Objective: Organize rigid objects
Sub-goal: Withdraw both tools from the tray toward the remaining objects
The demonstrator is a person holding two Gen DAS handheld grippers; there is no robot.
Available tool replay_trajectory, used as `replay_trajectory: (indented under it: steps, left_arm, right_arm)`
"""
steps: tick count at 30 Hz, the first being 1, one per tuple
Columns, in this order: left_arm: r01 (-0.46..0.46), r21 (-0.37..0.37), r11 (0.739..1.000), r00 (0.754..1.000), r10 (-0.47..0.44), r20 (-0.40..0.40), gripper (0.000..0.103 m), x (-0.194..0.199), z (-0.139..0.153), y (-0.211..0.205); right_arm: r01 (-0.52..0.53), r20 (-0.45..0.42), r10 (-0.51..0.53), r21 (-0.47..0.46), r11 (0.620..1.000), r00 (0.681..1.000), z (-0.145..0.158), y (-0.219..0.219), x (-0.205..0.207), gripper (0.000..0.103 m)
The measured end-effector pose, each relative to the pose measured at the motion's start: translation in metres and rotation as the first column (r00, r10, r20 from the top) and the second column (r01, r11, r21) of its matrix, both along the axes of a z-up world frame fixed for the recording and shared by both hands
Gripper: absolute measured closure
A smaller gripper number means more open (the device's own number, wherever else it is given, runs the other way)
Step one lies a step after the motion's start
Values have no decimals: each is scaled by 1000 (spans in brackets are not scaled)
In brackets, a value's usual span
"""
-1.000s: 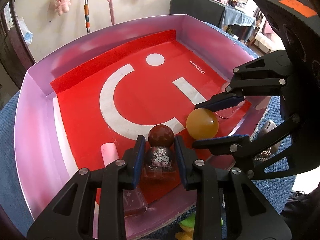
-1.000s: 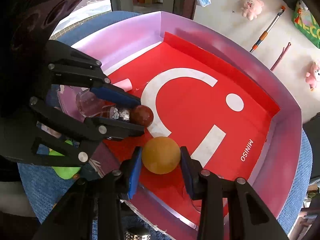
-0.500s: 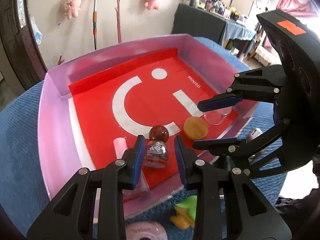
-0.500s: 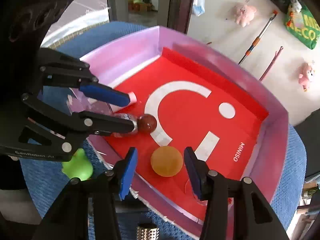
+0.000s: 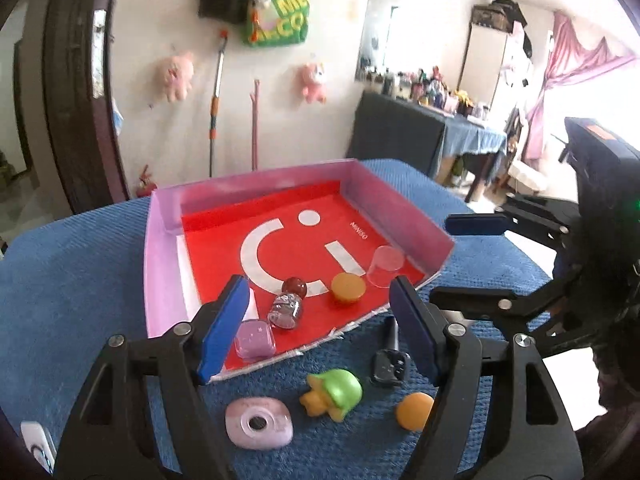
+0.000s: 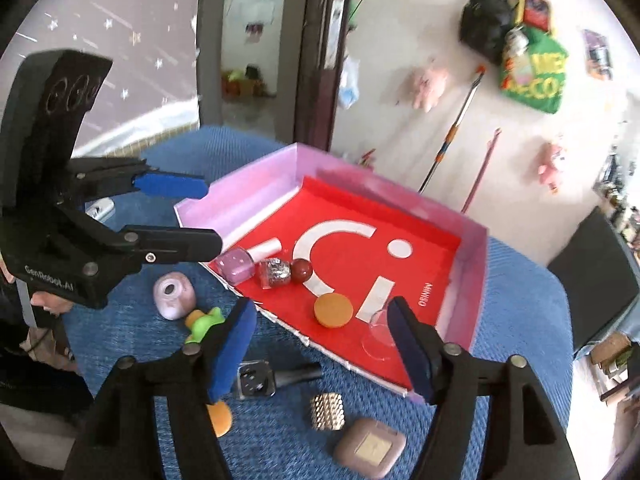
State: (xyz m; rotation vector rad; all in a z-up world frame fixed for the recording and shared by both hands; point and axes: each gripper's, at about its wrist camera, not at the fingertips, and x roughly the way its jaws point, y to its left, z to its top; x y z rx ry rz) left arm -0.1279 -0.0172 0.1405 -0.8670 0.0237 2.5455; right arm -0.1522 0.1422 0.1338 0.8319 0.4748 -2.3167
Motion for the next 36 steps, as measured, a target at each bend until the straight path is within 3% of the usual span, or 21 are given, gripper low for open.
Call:
replay_trajectory:
  steps: [3,5,7,13,18,24,32,36]
  left_arm:
    - [-38,2,999,998,38,-52,27,21,5,-2]
    - [-79,6,997,992,79,-100,15,36,7,-4]
    - [-113,20,993,984,115,-135,9,49,9,-7]
    - [-176,16,984,964,175,-200,5,79,2,-6]
    - [-202,2,979,968,200,-151,5,86,-22,-6]
    - [-223,-17,975,974,223,-35,5,83,-58,-13]
    - [-257,-26,966,964,259,66,5,69,-84,-24]
    - [-279,-66,958,954,285,91,5,58,-90,-25]
  right_arm:
    - [30,-59,-34,-66,997,998,8,12,27,20]
    - [54,-94,-66,-123,991,993,11,21,46,16]
    - [75,-115,-95,-166,983,989,13,27,59,6]
    - [171,-157,-220,-273,947,963,10,42,98,0]
    - [247,-95,-290,-318,915,952,-17,42,106,0]
    - [329,-28,-356,-317,889,934,-51,39,99,0]
    - [422,20,-437,-305,854,899,-66,54,84,0]
    - [457,34,-467,-271,847,884,-73,62,73,0]
